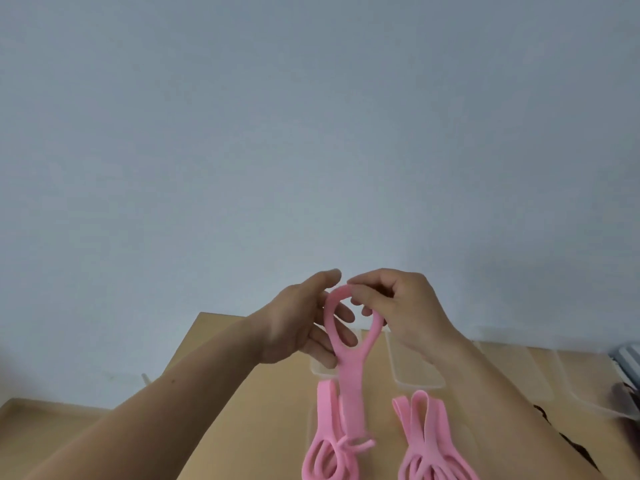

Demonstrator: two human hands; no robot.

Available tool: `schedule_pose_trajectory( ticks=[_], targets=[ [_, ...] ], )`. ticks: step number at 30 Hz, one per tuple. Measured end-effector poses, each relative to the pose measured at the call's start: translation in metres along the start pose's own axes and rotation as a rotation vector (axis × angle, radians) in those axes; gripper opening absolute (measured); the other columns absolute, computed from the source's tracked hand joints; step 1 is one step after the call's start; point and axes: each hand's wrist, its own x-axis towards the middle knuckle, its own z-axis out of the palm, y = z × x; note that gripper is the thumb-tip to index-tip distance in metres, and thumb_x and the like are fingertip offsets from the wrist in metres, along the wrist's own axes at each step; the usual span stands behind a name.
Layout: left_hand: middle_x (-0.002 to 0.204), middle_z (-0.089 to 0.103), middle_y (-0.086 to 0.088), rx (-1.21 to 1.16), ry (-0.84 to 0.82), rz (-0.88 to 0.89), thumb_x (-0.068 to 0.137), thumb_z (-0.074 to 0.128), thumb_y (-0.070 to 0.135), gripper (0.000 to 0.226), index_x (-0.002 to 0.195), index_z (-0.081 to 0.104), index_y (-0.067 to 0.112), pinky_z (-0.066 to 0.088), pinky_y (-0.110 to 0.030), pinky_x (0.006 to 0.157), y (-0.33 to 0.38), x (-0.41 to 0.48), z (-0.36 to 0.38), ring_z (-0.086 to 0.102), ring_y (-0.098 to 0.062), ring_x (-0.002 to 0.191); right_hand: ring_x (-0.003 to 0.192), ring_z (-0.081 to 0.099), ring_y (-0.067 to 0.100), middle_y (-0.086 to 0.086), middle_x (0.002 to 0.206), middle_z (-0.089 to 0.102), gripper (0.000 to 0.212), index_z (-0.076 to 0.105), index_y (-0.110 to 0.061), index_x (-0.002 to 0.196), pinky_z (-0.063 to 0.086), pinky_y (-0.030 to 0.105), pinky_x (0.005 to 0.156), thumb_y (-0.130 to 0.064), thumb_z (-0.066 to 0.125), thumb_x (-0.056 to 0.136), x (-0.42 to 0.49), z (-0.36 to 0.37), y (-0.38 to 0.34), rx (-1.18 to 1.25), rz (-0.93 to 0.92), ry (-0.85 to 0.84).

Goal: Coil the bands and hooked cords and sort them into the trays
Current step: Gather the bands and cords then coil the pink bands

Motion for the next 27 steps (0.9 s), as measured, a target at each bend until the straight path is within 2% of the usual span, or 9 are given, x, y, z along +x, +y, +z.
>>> schedule_pose_trajectory(
  ticks=[2,5,7,9,11,14,18,22,27],
  targets=[
    [0.088,0.070,-0.026,-0.027,-0.046,-0.024,0.096,0.045,0.058,0.062,0.097,0.066,0.000,0.056,-0.035,0.057,0.001,0.002,-0.005,0.067,-0.035,0.068,0.077,0.069,0.006,-0.012,0.083,0.074,0.015,0.076,-0.041,0.086,0.051,0.013,0.067,-0.026,0.074,0.086,0.000,0.008,0.000,-0.028,-0.072,-0.002],
    [0.080,0.069,-0.018,-0.077,-0.106,0.011,0.098,0.048,0.048,0.051,0.088,0.073,0.005,0.056,-0.033,0.056,0.000,0.006,-0.014,0.066,-0.028,0.062,0.079,0.067,0.003,-0.014,0.084,0.074,0.020,0.075,-0.045,0.085,0.045,0.010,0.067,-0.026,0.075,0.083,0.000,0.016,0.007,-0.079,-0.111,0.042],
    [0.081,0.069,-0.014,-0.122,-0.173,0.051,0.096,0.053,0.041,0.041,0.089,0.076,0.009,0.056,-0.032,0.058,-0.002,0.008,-0.020,0.065,-0.023,0.062,0.078,0.068,0.003,-0.014,0.084,0.074,0.013,0.075,-0.044,0.084,0.047,0.011,0.066,-0.035,0.077,0.076,-0.003,0.020,0.011,-0.047,-0.106,0.065],
    [0.085,0.070,-0.013,-0.124,-0.214,0.093,0.092,0.062,0.036,0.031,0.093,0.075,0.008,0.057,-0.031,0.060,-0.005,0.008,-0.026,0.065,-0.021,0.065,0.075,0.068,0.005,-0.010,0.084,0.075,0.016,0.076,-0.040,0.084,0.051,0.016,0.066,-0.044,0.078,0.068,-0.005,0.021,0.016,0.025,-0.072,0.094],
    [0.088,0.070,-0.014,-0.080,-0.203,0.124,0.089,0.070,0.032,0.027,0.094,0.071,0.006,0.057,-0.031,0.062,-0.008,0.010,-0.029,0.066,-0.022,0.067,0.073,0.069,0.014,-0.003,0.083,0.075,0.013,0.077,-0.033,0.085,0.054,0.023,0.066,-0.044,0.076,0.078,-0.007,0.021,0.016,0.120,0.000,0.112],
    [0.091,0.071,-0.013,0.050,-0.161,0.173,0.091,0.071,0.026,0.022,0.095,0.070,0.004,0.057,-0.031,0.068,-0.010,0.014,-0.032,0.067,-0.024,0.072,0.059,0.062,0.024,0.006,0.078,0.074,0.034,0.076,-0.020,0.082,0.052,0.028,0.059,-0.047,0.058,0.091,-0.008,0.016,0.015,0.105,0.115,0.060],
    [0.091,0.073,-0.013,0.166,-0.124,0.201,0.091,0.071,0.017,0.021,0.101,0.069,-0.002,0.058,-0.032,0.070,-0.012,0.019,-0.033,0.068,-0.026,0.075,0.057,0.063,0.017,0.009,0.074,0.073,0.024,0.072,-0.009,0.081,0.052,0.029,0.054,-0.026,0.063,0.095,-0.010,0.009,0.012,0.056,0.202,-0.023],
    [0.083,0.072,-0.016,0.150,-0.069,0.227,0.086,0.074,0.006,0.011,0.095,0.071,0.000,0.057,-0.030,0.067,-0.009,0.021,-0.029,0.067,-0.027,0.074,0.050,0.061,0.011,0.002,0.062,0.068,0.005,0.072,-0.014,0.084,0.047,0.022,0.049,-0.014,0.071,0.088,-0.009,0.003,0.010,0.018,0.157,-0.035],
    [0.094,0.073,-0.019,0.023,-0.005,0.146,0.085,0.077,0.021,0.033,0.108,0.065,0.001,0.056,-0.030,0.066,-0.014,0.025,-0.021,0.067,-0.027,0.071,0.053,0.064,0.012,-0.003,0.062,0.066,0.019,0.070,-0.029,0.081,0.048,0.020,0.050,-0.011,0.071,0.088,-0.004,0.002,0.016,-0.036,0.051,0.037]
  ],
)
